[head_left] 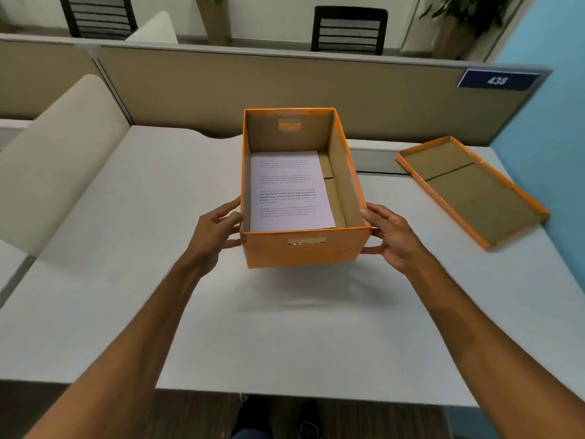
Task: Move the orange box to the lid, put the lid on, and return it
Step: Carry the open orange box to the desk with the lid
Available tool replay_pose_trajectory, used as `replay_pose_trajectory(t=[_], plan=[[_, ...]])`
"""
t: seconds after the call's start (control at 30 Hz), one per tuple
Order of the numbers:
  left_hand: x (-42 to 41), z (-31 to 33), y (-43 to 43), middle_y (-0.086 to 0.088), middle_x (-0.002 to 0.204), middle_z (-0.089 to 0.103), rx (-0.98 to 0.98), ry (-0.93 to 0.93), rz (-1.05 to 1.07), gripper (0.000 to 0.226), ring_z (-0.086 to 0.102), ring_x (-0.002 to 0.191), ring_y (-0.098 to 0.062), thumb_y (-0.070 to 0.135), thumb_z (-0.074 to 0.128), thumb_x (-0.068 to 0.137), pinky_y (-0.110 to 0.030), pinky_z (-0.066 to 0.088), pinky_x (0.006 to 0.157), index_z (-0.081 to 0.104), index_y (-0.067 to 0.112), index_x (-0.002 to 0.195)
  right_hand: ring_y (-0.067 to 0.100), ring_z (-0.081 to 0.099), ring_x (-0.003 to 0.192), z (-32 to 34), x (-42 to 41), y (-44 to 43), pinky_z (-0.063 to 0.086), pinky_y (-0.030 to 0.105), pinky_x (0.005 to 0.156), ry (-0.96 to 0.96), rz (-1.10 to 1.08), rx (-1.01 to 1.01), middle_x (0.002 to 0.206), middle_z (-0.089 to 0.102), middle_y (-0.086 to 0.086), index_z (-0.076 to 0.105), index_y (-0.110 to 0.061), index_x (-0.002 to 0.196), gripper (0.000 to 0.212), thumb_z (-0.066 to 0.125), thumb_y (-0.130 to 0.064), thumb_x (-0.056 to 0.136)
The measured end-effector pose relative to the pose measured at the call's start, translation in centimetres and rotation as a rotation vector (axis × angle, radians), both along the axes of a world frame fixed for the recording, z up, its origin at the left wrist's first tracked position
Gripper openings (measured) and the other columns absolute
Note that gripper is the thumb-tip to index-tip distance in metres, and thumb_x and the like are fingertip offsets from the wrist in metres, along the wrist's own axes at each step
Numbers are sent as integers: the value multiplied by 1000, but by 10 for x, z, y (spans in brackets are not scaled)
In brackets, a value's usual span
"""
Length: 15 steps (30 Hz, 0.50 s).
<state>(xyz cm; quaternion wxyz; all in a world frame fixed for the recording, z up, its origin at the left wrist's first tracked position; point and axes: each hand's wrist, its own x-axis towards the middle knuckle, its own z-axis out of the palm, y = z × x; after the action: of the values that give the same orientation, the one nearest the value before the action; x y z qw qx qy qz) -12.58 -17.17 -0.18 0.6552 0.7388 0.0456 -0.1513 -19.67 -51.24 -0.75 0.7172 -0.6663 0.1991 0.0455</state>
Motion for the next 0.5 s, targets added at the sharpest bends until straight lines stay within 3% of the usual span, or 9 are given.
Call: replay_pose_trajectory(t=[0.23,0.43,0.5], plan=[[-70,-11,-29,1,125,70,24,18,-29,43,69,106,-25,31,60,94,-45,58,84,60,28,137,25,68,105,-15,-85,-25,57,62,80,21,-47,39,113,73,0,67,-27,123,41,74,-38,84],[-107,-22,-33,23,98,75,53,31,-53,43,72,94,-10,28,58,95,-34,59,75,59,28,138,21,69,104,-24,-132,-24,58,60,79,28,-75,59,112,73,-2,67,-29,122,41,75,-38,83],[-115,-25,-31,27,98,74,47,30,-70,40,73,93,-7,26,57,95,-35,60,78,62,27,135,22,68,106,-26,-146,-21,58,59,80,30,-81,68,113,73,-1,67,-29,123,43,75,-38,82]])
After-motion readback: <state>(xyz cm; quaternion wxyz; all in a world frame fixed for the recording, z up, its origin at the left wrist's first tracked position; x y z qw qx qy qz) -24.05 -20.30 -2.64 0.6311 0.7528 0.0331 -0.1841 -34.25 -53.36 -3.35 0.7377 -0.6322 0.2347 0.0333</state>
